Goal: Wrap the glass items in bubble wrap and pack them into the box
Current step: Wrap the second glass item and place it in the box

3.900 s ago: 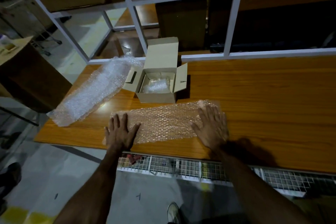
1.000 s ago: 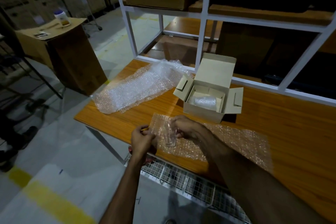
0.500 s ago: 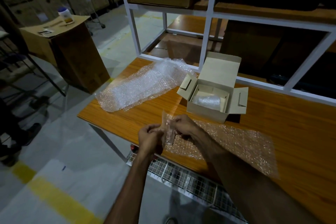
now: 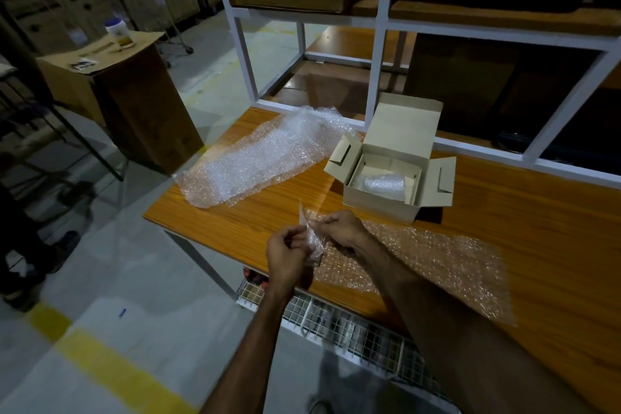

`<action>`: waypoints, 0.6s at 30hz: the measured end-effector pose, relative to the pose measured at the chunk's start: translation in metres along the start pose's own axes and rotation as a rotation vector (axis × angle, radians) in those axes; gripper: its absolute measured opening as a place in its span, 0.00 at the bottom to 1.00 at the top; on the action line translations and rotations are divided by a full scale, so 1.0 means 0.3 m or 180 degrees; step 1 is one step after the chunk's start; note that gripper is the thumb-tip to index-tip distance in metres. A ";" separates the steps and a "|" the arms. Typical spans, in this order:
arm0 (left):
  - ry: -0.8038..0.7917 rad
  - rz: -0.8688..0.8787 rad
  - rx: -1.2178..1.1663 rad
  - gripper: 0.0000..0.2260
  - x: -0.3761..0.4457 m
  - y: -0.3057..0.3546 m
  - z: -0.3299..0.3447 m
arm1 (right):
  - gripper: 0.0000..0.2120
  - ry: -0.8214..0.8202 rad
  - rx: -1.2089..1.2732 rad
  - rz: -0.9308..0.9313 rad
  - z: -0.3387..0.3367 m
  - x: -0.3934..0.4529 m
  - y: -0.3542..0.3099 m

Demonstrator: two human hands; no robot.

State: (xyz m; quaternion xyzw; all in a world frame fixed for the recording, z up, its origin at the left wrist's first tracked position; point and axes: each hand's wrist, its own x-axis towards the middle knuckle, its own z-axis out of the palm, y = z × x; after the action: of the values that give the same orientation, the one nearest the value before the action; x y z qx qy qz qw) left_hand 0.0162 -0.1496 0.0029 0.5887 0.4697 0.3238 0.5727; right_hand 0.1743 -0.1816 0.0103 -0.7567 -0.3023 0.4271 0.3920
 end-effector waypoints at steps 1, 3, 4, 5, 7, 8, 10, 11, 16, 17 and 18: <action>0.0043 0.0037 0.0052 0.15 0.000 -0.002 0.008 | 0.13 -0.0010 0.0010 -0.0026 -0.004 -0.006 0.001; 0.0072 0.0188 0.0321 0.19 0.003 -0.010 0.018 | 0.12 -0.0103 0.0127 -0.0074 -0.015 -0.018 0.008; 0.0039 0.0274 0.0489 0.22 0.005 -0.020 0.021 | 0.10 -0.0168 0.0215 -0.0117 -0.021 -0.026 0.013; -0.0005 0.0327 0.0597 0.26 0.002 -0.025 0.027 | 0.09 -0.0230 0.0314 -0.0130 -0.029 -0.029 0.022; 0.0010 0.0219 0.0719 0.30 -0.009 -0.038 0.039 | 0.11 -0.0311 0.0528 -0.0047 -0.047 -0.035 0.050; 0.0057 0.0129 0.0779 0.30 -0.015 -0.041 0.048 | 0.11 -0.0293 0.0574 -0.0014 -0.059 -0.039 0.068; 0.0123 0.0038 0.0881 0.28 -0.033 -0.039 0.075 | 0.12 -0.0138 0.0512 -0.0041 -0.087 -0.046 0.108; 0.0154 0.0053 0.0931 0.26 -0.046 -0.034 0.090 | 0.13 -0.0038 0.0434 -0.0068 -0.101 -0.056 0.127; 0.0446 0.0602 0.1494 0.17 -0.101 -0.037 0.167 | 0.11 0.0311 -0.0184 -0.0341 -0.143 -0.164 0.195; 0.0474 0.0685 0.1600 0.16 -0.108 -0.045 0.182 | 0.11 0.0295 -0.0413 -0.0467 -0.148 -0.190 0.201; 0.0502 0.0770 0.1730 0.16 -0.110 -0.058 0.195 | 0.11 0.0268 -0.0683 -0.0636 -0.154 -0.211 0.208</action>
State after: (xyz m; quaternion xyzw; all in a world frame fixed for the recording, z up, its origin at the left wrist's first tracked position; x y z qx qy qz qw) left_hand 0.0553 -0.2034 -0.0169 0.7450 0.5085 0.2969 0.3133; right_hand 0.1942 -0.2789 -0.0017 -0.7776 -0.4033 0.3192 0.3618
